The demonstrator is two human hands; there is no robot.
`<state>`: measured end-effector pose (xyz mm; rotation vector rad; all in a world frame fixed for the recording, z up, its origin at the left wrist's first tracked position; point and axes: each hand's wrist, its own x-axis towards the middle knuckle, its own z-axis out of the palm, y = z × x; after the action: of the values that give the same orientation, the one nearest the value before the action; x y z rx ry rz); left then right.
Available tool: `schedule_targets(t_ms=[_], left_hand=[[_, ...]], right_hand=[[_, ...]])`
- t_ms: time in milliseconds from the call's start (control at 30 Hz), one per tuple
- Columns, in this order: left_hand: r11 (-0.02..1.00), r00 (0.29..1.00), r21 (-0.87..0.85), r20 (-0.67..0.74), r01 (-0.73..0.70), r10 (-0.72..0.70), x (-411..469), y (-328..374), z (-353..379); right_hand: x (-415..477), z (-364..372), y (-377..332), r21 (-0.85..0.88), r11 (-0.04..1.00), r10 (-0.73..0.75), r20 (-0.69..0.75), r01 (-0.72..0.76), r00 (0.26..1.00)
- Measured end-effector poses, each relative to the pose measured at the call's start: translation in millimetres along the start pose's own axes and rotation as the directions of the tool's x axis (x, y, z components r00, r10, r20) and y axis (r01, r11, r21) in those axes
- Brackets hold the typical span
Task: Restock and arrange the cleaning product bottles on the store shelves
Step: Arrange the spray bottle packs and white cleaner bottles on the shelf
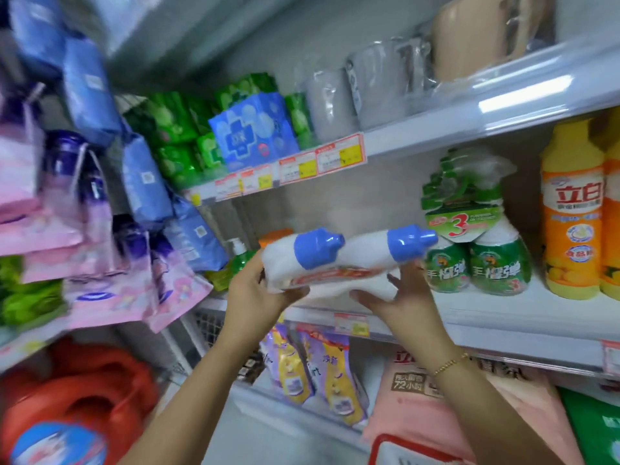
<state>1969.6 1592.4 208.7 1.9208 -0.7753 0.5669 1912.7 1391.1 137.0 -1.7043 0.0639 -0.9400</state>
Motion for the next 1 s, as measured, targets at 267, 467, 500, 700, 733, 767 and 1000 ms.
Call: schedule_targets(t_ms=[267, 467, 500, 700, 733, 767, 1000], left_hand=[[0.94, 0.982, -0.296, -0.024, 0.17, -0.185, -85, 55, -30], [0.837, 0.945, -0.452, 0.042, 0.307, -0.324, -111, 69, -39], [0.822, 0.935, -0.464, 0.041, 0.331, -0.353, -115, 71, -40], [0.731, 0.887, -0.527, 0.109, 0.435, -0.449, -125, 69, -45], [0.733, 0.884, -0.523, 0.092, 0.434, -0.458, -125, 68, -45], [0.735, 0.88, -0.523, 0.061, 0.431, -0.472, -125, 67, -44], [0.642, 0.812, -0.683, -0.122, 0.349, -0.571, -121, 53, -26]], right_hand=[[-33, -6, -33, 0.307, 0.948, -0.028, 0.332, -0.08, 0.943], [-61, -30, -52, 0.358, 0.922, -0.028, 0.438, -0.145, 0.899], [-64, -32, -57, 0.356, 0.919, -0.014, 0.457, -0.169, 0.889], [-68, -25, -55, 0.402, 0.833, 0.173, 0.462, -0.379, 0.87], [-71, -20, -54, 0.398, 0.832, 0.182, 0.463, -0.387, 0.867], [-76, -13, -55, 0.389, 0.842, 0.176, 0.457, -0.374, 0.872], [-136, 53, -49, -0.11, 0.994, 0.035, 0.44, 0.015, 0.897]])
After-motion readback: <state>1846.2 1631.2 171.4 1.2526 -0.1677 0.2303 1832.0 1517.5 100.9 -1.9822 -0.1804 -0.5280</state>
